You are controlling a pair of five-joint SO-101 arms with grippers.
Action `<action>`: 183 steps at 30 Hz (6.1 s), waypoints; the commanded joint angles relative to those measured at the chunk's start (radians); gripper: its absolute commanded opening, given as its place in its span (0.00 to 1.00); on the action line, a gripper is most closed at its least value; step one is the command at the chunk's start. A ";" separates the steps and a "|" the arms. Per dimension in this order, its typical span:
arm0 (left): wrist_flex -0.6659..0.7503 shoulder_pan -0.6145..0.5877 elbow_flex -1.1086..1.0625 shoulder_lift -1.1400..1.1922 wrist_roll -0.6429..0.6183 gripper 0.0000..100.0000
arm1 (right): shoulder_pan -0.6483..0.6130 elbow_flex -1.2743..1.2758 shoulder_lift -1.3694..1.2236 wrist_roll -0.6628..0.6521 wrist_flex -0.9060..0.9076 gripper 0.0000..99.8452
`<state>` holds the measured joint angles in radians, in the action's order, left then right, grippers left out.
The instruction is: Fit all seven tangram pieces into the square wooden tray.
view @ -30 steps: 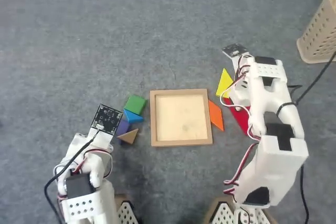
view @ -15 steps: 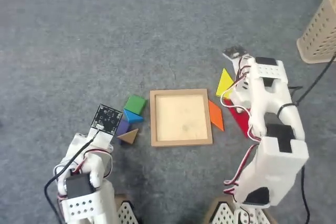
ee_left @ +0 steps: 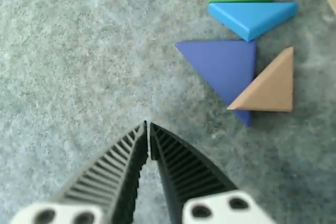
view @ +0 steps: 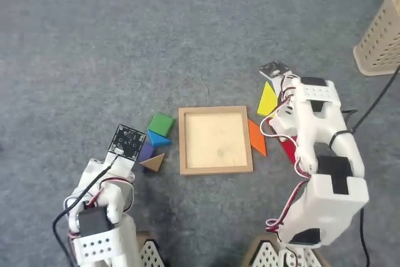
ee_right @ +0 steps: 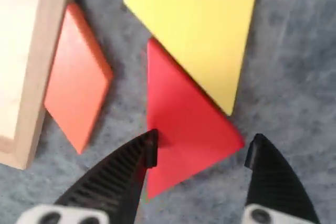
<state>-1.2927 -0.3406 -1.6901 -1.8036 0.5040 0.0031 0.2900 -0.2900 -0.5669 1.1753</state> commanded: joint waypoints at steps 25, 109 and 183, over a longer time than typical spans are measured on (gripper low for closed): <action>-0.003 -0.003 0.004 -0.012 0.011 0.01 | 0.007 0.242 0.344 0.098 -0.079 0.10; -0.003 -0.003 0.004 -0.012 0.011 0.01 | 0.005 0.265 0.183 0.232 -0.068 0.12; -0.003 -0.005 0.004 -0.012 0.011 0.01 | 0.068 0.394 0.556 0.107 0.125 0.03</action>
<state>-1.2927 -0.3391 -1.6901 -1.8036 0.5056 0.0721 0.5539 0.1320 -0.3828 1.3057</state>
